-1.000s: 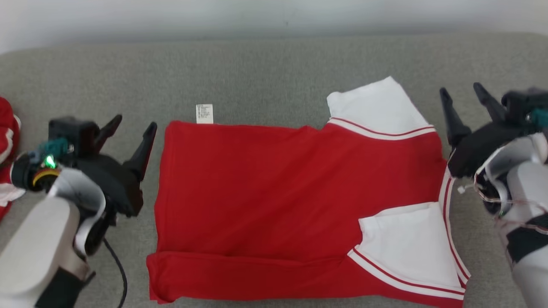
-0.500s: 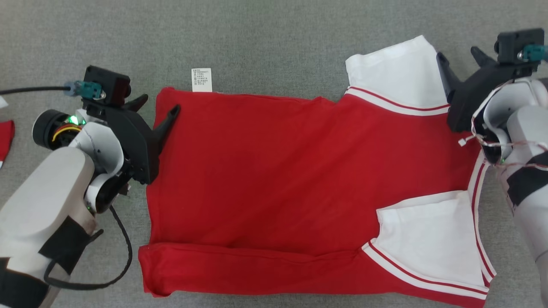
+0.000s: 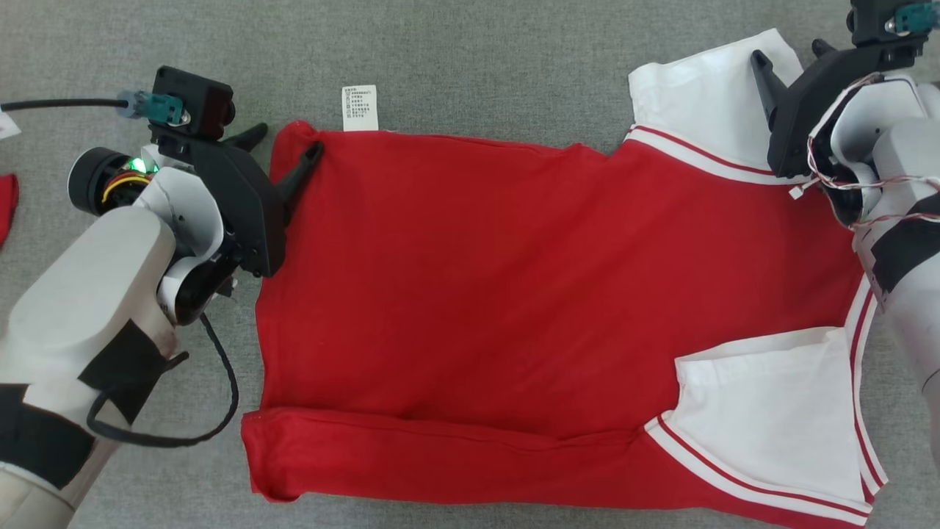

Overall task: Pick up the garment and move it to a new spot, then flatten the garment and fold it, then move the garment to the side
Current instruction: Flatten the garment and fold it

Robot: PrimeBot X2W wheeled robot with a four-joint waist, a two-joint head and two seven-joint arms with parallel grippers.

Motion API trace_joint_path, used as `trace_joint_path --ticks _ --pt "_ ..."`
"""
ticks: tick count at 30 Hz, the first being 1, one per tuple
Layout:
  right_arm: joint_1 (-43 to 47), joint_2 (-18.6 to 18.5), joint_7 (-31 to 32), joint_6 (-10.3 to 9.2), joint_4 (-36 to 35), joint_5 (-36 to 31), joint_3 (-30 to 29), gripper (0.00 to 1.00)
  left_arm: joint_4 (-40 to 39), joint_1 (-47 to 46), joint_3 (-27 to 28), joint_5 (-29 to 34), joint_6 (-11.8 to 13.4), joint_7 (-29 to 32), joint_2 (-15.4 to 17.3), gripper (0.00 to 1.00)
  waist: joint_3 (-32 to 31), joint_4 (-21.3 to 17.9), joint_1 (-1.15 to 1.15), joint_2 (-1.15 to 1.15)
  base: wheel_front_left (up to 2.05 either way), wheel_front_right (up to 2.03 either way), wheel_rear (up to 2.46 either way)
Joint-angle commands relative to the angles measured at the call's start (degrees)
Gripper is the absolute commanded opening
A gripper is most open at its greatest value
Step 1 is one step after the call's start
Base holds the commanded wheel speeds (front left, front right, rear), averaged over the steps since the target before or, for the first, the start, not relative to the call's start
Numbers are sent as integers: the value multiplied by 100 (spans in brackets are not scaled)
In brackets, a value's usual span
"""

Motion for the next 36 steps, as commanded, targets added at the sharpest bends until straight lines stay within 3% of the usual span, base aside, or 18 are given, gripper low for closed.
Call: trace_joint_path --ticks 1,6,7,8,9,15,27,36 --pt "-72 16 23 -15 57 -43 46 100 87 -40 -68 -70 18 56 -18 100 35 24 0 -1 0 0 0" --pt "-315 5 295 -15 342 -54 203 100 238 -175 -290 -352 17 112 -102 100 132 64 0 -1 0 0 0" --pt "-350 35 416 -15 408 -28 220 46 267 -187 -352 -400 17 132 -110 63 146 67 0 -1 0 0 0" --pt "-376 58 510 -15 444 14 214 0 292 -195 -396 -427 17 114 -105 19 154 60 0 -1 0 0 0" --pt "-422 59 567 -15 481 41 181 0 322 -216 -448 -458 17 84 -98 0 158 53 0 -1 0 0 0" --pt "-565 20 476 -15 557 83 173 0 470 -258 -615 -599 19 -234 -64 0 33 3 0 -1 0 0 0" --pt "-249 -57 -566 -15 435 287 224 0 479 -176 -870 -793 18 -963 61 0 -379 -100 0 -1 0 0 0" --pt "535 -65 -1628 -15 -106 672 485 0 556 448 -926 -787 44 -1822 116 0 -970 -237 0 -1 0 0 0"
